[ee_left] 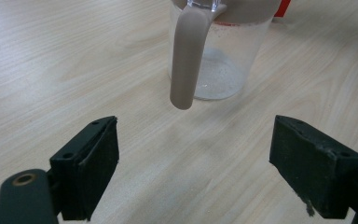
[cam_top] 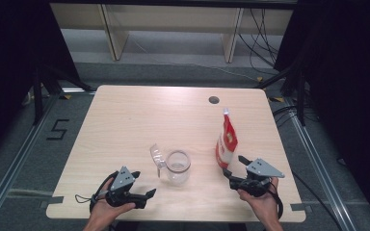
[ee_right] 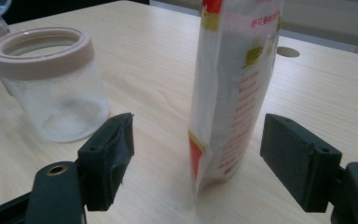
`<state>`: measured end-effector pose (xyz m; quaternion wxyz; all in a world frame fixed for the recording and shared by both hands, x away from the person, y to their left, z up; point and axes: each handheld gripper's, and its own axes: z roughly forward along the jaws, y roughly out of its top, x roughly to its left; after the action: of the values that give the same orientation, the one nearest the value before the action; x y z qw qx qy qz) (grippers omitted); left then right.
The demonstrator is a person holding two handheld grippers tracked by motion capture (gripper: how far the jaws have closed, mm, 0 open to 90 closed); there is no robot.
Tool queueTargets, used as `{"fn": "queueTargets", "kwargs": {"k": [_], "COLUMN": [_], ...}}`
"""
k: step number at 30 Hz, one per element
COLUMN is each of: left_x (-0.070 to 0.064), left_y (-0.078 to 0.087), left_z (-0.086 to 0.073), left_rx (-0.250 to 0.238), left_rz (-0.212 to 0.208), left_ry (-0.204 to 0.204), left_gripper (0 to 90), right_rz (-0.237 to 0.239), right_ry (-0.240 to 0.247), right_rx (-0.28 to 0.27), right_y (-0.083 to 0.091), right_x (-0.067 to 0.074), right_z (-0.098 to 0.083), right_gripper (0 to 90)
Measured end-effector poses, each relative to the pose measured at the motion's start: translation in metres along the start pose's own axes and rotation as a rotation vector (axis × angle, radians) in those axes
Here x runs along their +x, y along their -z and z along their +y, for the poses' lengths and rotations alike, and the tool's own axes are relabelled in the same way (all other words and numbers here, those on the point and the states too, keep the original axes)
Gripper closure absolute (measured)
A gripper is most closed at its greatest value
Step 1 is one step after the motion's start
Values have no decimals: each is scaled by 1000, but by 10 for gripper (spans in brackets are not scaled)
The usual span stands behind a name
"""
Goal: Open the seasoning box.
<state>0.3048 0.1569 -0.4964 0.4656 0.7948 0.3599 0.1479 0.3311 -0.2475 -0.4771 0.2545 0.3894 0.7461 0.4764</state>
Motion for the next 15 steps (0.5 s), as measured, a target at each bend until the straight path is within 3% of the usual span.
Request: {"fn": "queueTargets", "kwargs": {"k": [4,9,10,13,14,15], "left_x": [0,0,1,1,0,0], "left_y": [-1,-1,-1,-1,-2,-2], "left_z": [0,0,0,0,0,0], "left_rx": [1,7,7,10,8,7], "left_rz": [2,1,-1,-2,-2,-2], "left_ry": [-6,-12,-12,-14,-1,2], "left_gripper": [153,153,153,153,153,153], "right_rz": [5,1,3,14,24,11], "right_ry": [33,8,24,11,35,15], "right_rx": [-10,-28,-32,-39,-44,-35], "right_y": [-12,-19,-21,-26,-28,-29], "right_x": [-1,-5,-7,-8,-8,-7], "right_z": [3,4,5,5,6,6], "right_gripper": [216,209,208,212,204,209]}}
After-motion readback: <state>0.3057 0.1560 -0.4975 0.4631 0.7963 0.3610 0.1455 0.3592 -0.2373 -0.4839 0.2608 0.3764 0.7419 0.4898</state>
